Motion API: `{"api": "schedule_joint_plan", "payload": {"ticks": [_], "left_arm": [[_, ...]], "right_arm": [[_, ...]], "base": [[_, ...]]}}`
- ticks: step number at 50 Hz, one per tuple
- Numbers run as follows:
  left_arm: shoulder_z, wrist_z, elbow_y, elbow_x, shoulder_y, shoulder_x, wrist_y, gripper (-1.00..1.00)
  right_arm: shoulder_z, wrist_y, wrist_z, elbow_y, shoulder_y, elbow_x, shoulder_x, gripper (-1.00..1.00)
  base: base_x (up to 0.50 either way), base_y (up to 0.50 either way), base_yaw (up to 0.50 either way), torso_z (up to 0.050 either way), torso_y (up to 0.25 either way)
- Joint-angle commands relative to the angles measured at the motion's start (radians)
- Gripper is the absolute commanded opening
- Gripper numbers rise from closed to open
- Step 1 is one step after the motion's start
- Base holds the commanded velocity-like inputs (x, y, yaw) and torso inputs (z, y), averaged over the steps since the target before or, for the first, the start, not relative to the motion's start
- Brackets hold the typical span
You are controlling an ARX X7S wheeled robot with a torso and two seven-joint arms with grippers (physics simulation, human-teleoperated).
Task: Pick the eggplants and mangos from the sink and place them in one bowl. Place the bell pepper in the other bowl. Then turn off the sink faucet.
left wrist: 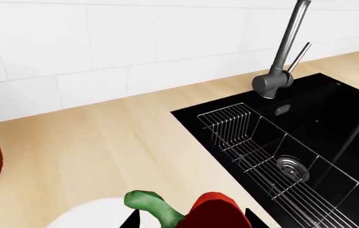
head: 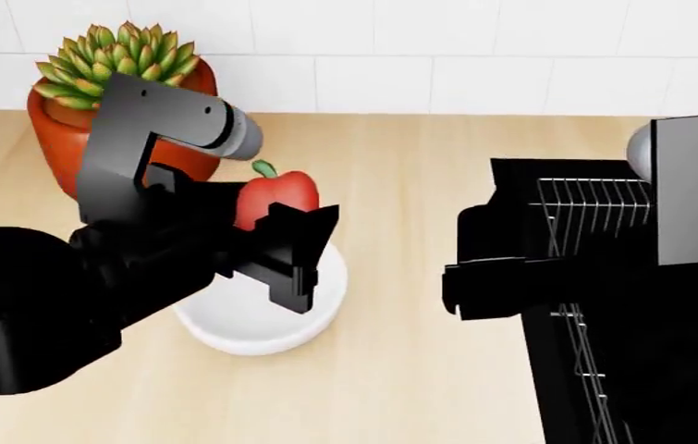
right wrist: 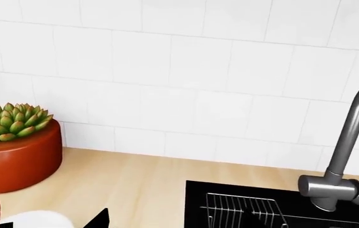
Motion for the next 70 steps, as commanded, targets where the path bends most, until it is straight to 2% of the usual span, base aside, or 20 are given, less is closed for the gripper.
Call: {"api": "schedule_joint_plan", "payload": {"ticks": [1, 21, 47, 48, 62, 66, 70], "left_arm": [[0.025, 0.031, -0.094, 0.071, -0.014, 0.046, 0.047, -1.00], [0.042, 0.022, -0.125, 0.100, -0.005, 0.033, 0.052, -1.00], [0.041, 0.043, -0.204, 0.104, 0.007, 0.055, 0.078, -1.00], [0.041, 0.042, -0.204, 0.103, 0.008, 0.055, 0.078, 1.00], [0.018, 0.024, -0.177, 0.090, 0.000, 0.045, 0.091, 1.00], [-0.010, -0.004, -0.135, 0.061, -0.022, 0.027, 0.083, 1.00], [-0.010, -0.032, -0.005, 0.081, -0.035, -0.039, 0.072, 1.00]], "right_arm": [[0.015, 0.000, 0.007, -0.011, -0.004, 0.008, 0.003, 1.00], [0.029, -0.041, -0.014, -0.003, -0.053, -0.014, 0.002, 1.00], [0.041, -0.079, -0.022, 0.007, -0.095, -0.012, -0.009, 1.00], [0.041, -0.077, -0.022, 0.007, -0.094, -0.010, -0.009, 1.00], [0.042, -0.086, -0.025, 0.012, -0.101, -0.018, -0.014, 1.00], [0.045, -0.088, -0.025, 0.012, -0.098, -0.018, -0.014, 1.00], [0.036, -0.087, -0.041, 0.021, -0.088, -0.041, -0.026, 1.00]], "base": [[0.00, 0.00, 0.00, 0.000, 0.000], [0.00, 0.00, 0.00, 0.000, 0.000], [0.00, 0.00, 0.00, 0.000, 0.000], [0.00, 0.00, 0.00, 0.000, 0.000], [0.00, 0.00, 0.00, 0.000, 0.000], [0.00, 0.00, 0.00, 0.000, 0.000], [0.00, 0.00, 0.00, 0.000, 0.000]]}}
